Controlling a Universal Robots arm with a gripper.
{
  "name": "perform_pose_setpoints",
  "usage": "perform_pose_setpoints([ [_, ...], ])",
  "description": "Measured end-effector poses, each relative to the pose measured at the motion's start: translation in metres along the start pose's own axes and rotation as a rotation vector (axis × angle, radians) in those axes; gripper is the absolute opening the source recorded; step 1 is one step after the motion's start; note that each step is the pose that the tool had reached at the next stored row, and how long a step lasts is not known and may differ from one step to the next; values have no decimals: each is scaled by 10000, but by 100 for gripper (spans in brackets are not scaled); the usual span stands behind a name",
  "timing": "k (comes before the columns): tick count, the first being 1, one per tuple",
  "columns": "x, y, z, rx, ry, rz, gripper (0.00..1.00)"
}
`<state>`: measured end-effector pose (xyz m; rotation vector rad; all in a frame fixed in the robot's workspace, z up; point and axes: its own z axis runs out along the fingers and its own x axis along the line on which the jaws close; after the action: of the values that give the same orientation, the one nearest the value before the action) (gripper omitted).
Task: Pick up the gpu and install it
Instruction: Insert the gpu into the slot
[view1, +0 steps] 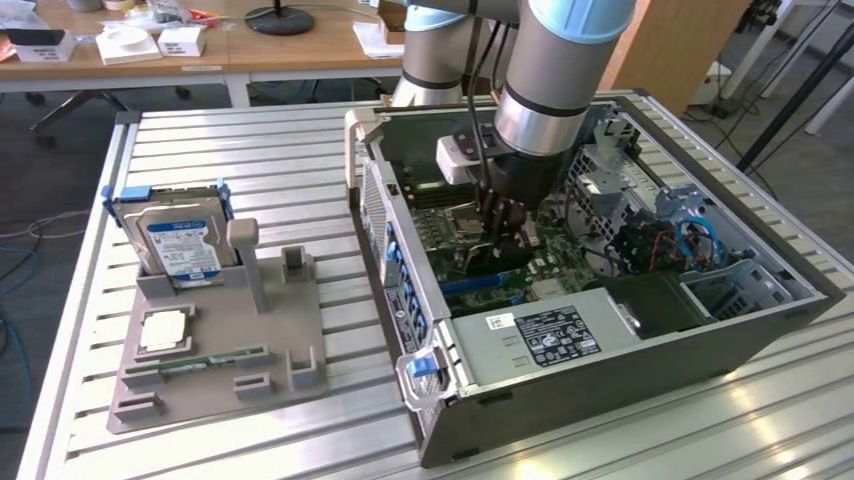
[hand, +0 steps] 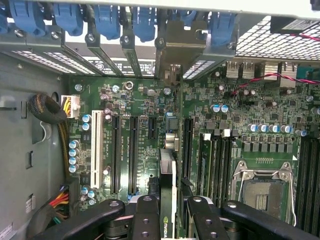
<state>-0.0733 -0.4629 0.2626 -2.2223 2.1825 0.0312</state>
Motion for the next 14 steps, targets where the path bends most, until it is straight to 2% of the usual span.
perform_pose_setpoints([
  [14,1,9,11,0,3,-2,26],
])
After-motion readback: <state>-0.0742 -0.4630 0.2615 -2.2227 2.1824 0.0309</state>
